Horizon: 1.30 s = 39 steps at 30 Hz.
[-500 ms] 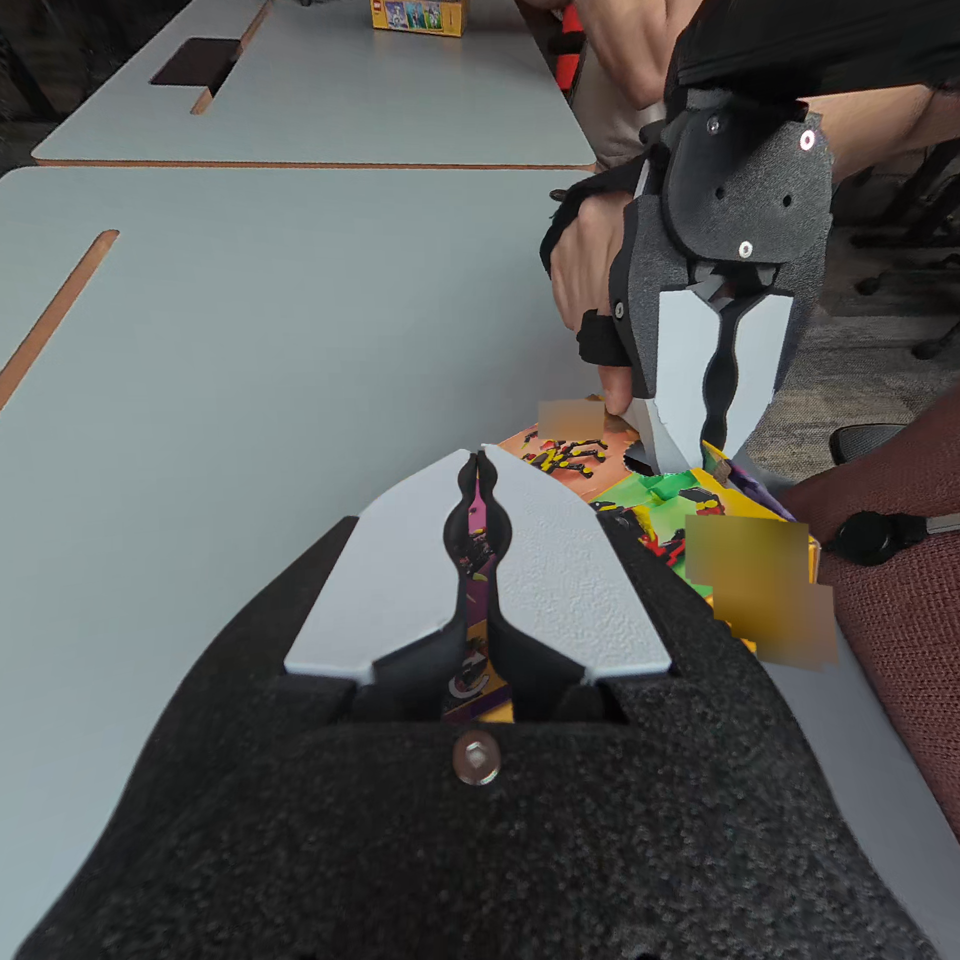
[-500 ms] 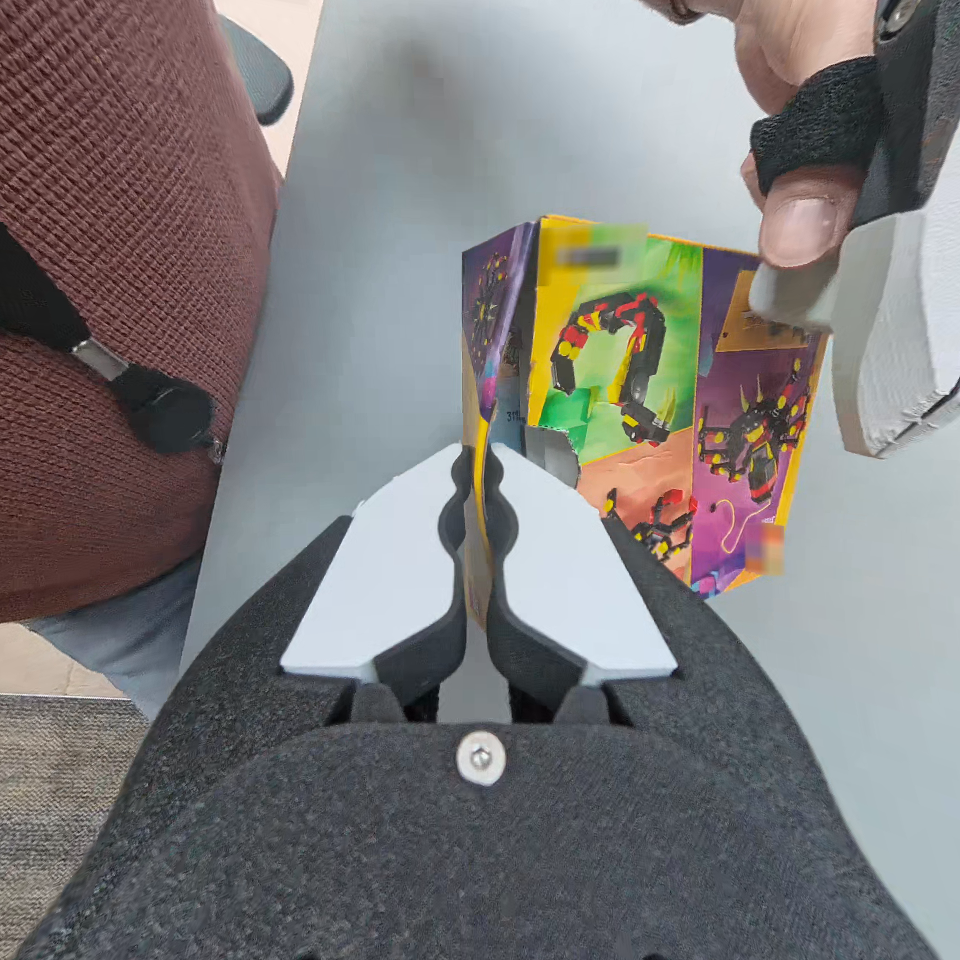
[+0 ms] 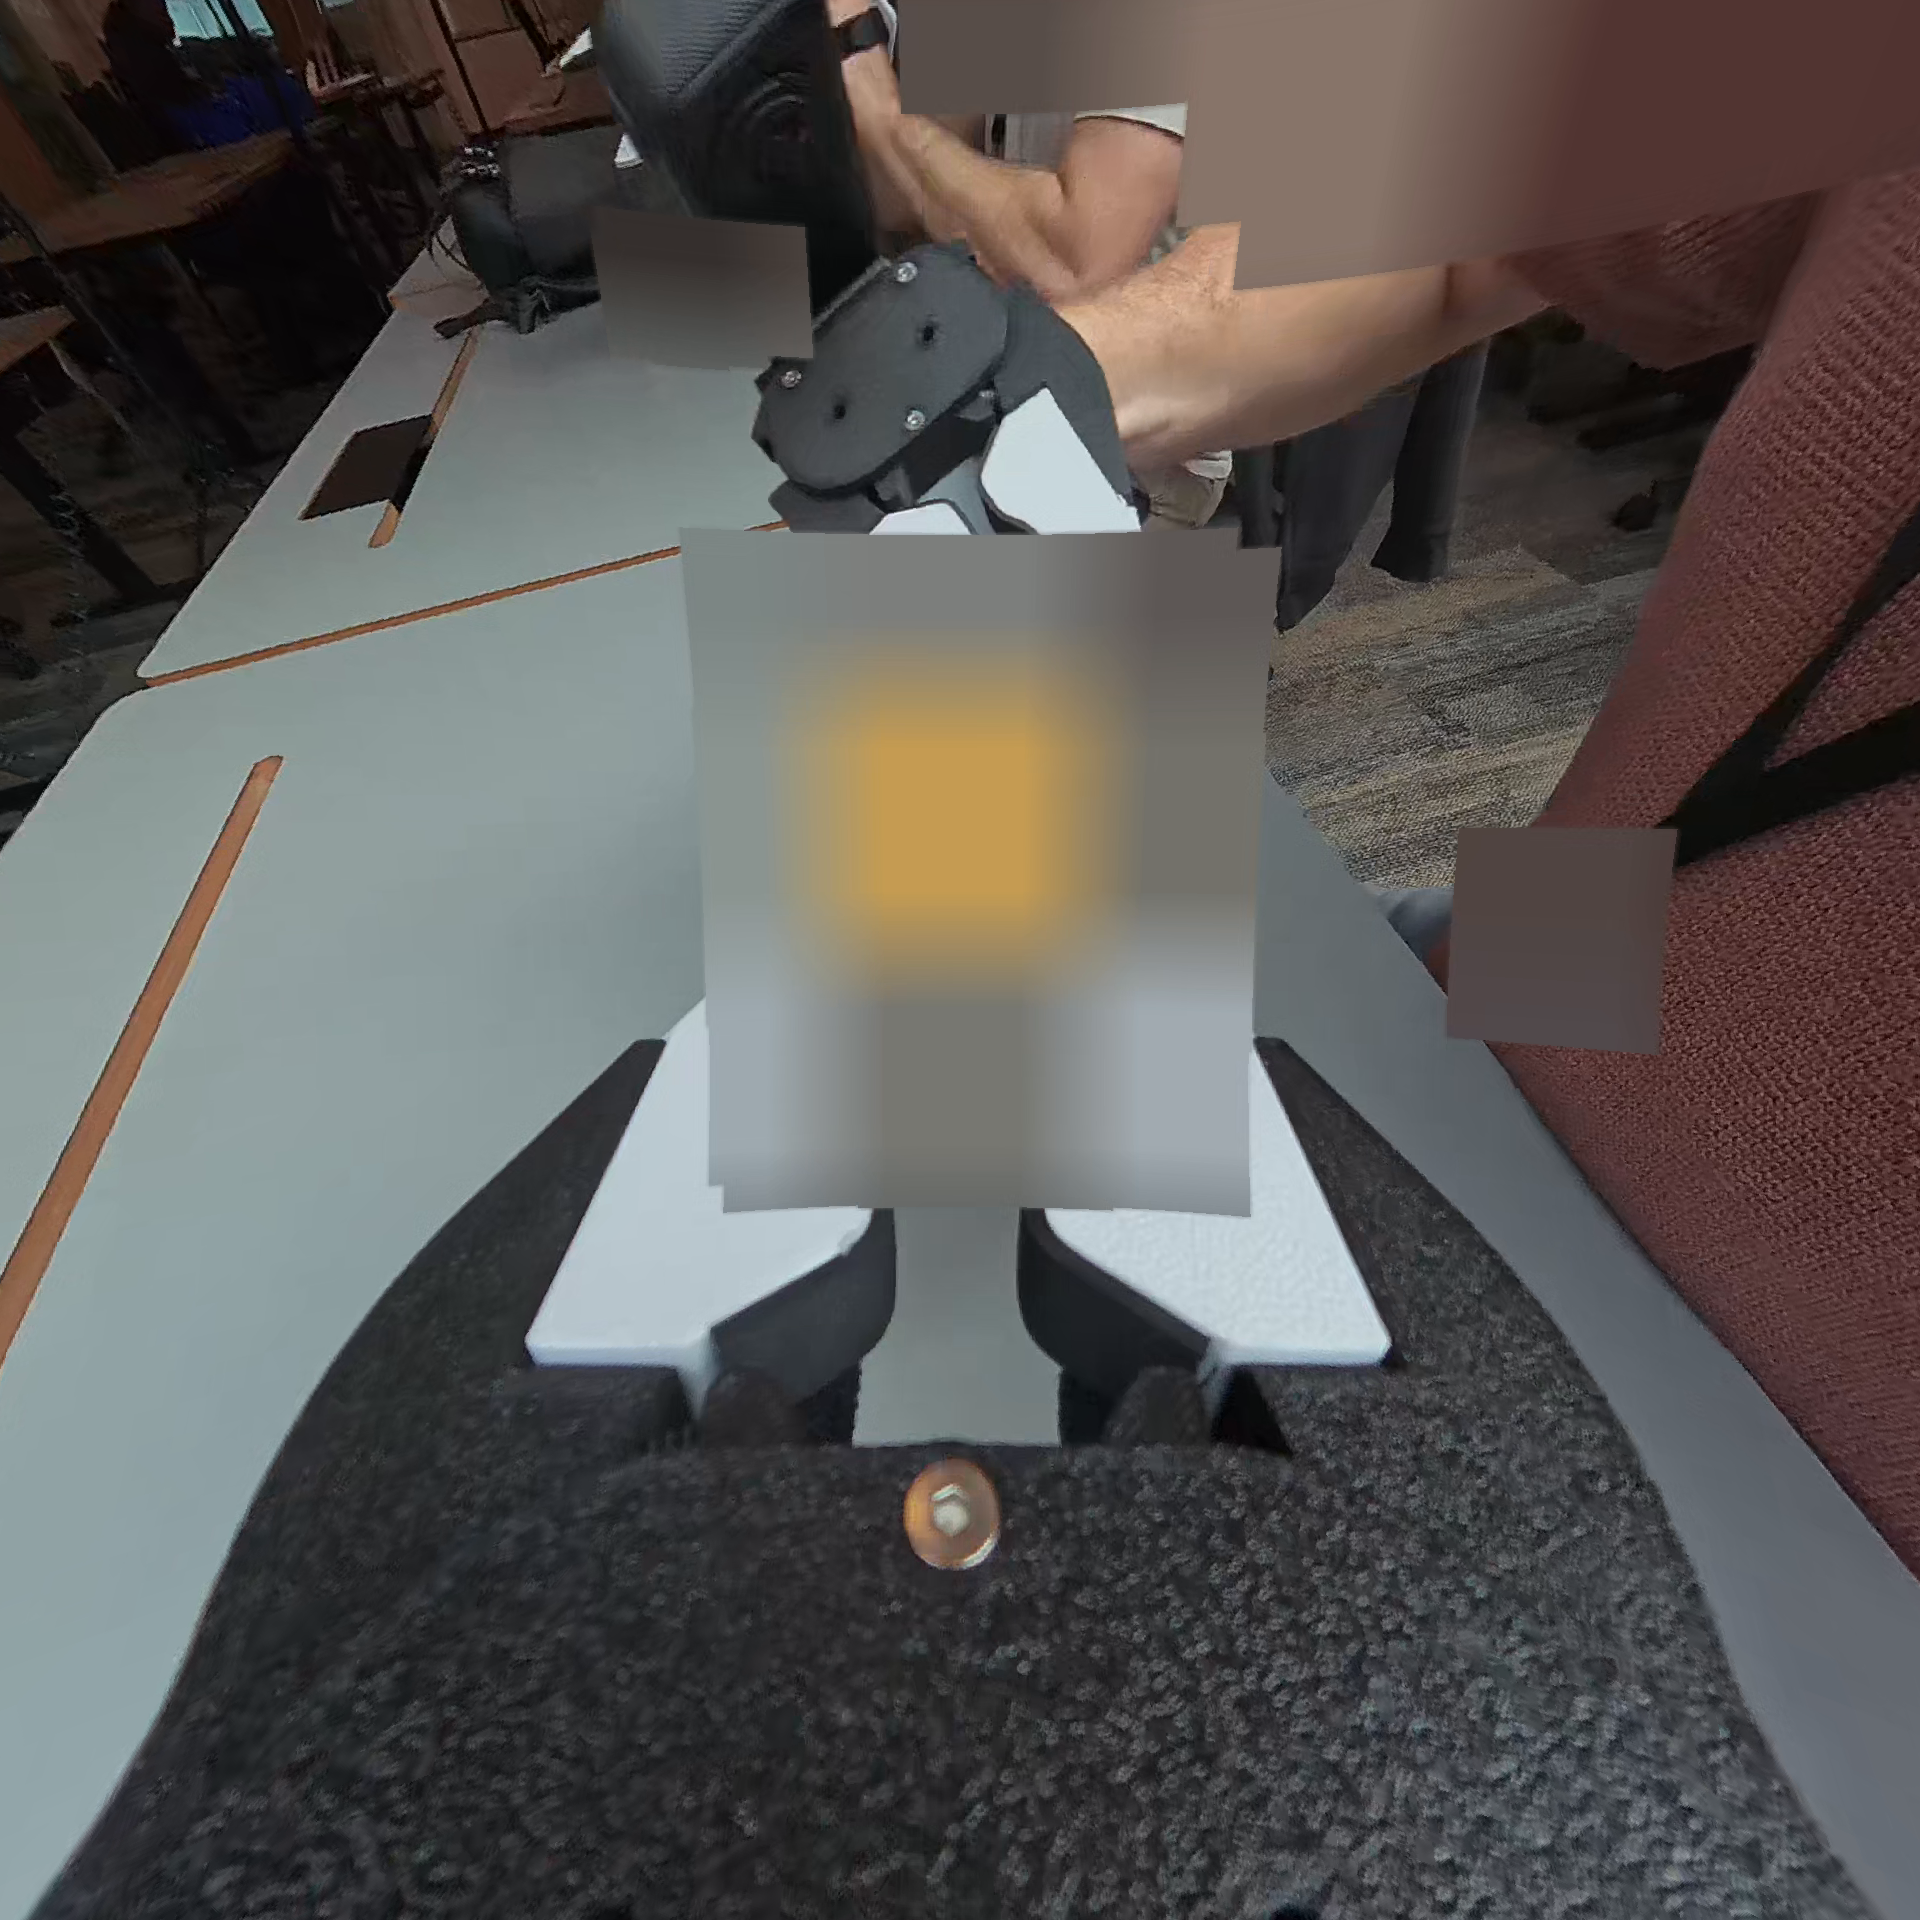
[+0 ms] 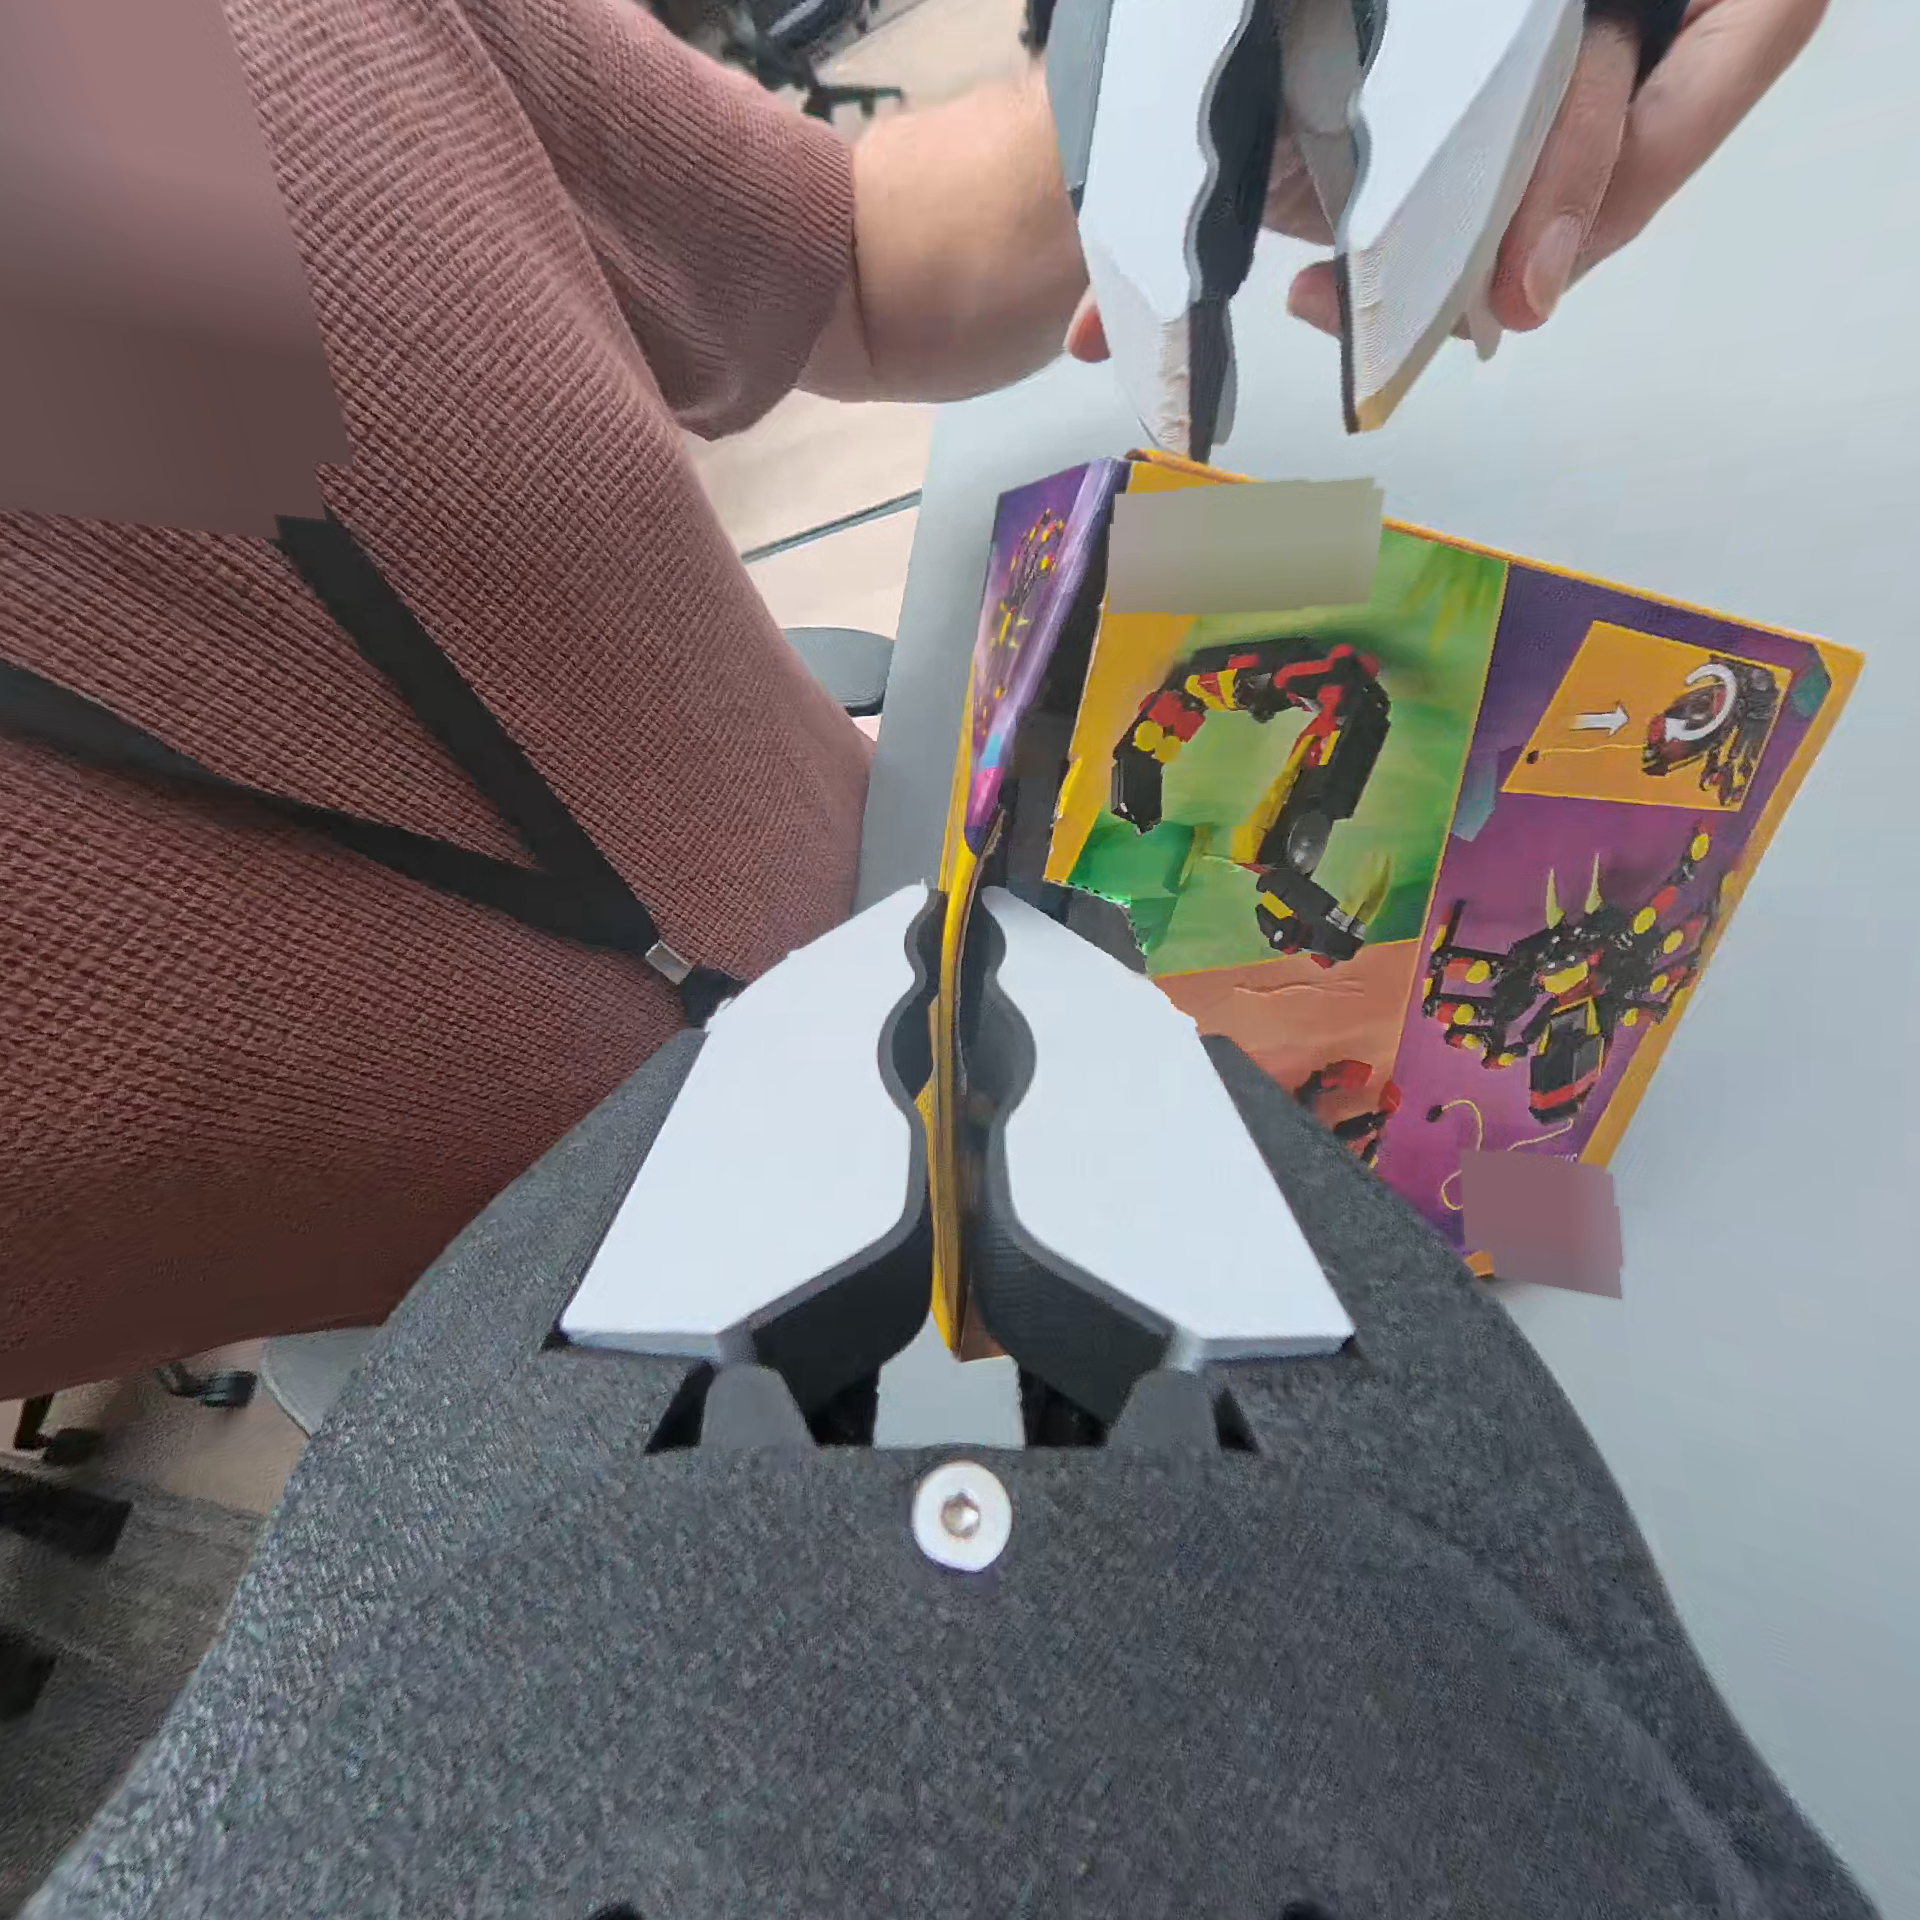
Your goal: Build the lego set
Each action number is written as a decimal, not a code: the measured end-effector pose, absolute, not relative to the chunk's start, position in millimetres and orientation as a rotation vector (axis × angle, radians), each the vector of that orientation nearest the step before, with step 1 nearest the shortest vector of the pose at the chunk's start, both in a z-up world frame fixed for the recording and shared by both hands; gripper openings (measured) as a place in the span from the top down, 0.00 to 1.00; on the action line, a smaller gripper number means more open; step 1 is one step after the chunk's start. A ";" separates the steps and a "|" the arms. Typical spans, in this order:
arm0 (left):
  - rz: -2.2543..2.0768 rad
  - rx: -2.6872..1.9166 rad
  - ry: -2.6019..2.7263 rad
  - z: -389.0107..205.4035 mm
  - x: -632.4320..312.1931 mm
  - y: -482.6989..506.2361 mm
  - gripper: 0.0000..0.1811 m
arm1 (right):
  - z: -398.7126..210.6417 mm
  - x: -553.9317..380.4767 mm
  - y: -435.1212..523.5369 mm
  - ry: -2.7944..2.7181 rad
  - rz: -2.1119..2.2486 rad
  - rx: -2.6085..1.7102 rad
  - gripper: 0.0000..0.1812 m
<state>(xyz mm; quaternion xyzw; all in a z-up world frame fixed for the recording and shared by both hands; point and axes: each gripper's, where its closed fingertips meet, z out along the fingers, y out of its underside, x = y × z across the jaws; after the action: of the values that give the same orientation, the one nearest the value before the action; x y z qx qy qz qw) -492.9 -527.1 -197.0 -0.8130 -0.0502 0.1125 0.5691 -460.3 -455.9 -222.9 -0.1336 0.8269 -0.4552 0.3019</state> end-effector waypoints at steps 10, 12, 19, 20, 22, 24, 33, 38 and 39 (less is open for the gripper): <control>0.376 -1.922 0.112 -176.2 -458.4 -502.2 0.65 | -210.5 -456.8 -450.8 2.116 -0.485 -0.480 0.99; 0.370 -1.957 0.139 -180.6 -457.1 -500.4 0.66 | -208.5 -459.6 -456.4 2.068 -0.416 -0.494 0.98; 0.441 -2.064 -0.027 -205.2 -493.3 -518.9 0.69 | -208.6 -487.4 -487.4 1.958 -0.327 -0.401 0.98; 0.460 -2.099 -0.064 -210.6 -502.3 -524.9 0.71 | -210.2 -492.9 -494.2 1.960 -0.314 -0.368 0.98; 0.452 -2.160 -0.114 -220.7 -514.1 -535.5 0.72 | -215.5 -501.2 -503.3 1.995 -0.275 -0.351 0.98; 0.443 -2.200 -0.146 -227.6 -522.1 -543.4 0.73 | -218.5 -508.7 -510.4 2.014 -0.243 -0.325 0.98; 0.351 -2.217 -0.253 -227.3 -543.0 -546.6 0.73 | -220.2 -535.5 -506.9 2.148 -0.300 -0.184 0.88; 0.314 -2.217 -0.231 -227.5 -544.1 -532.6 0.73 | -219.3 -535.1 -494.2 2.131 -0.359 -0.143 0.87; 0.305 -2.218 -0.232 -227.7 -545.4 -531.3 0.73 | -223.7 -535.8 -494.3 2.179 -0.357 -0.160 0.91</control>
<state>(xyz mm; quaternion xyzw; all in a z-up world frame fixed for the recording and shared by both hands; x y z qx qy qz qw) -545.4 -531.3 -227.7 -0.8892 -0.0932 0.1222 0.4309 -535.8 -494.3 -223.7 -0.0647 0.8802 -0.1441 0.4475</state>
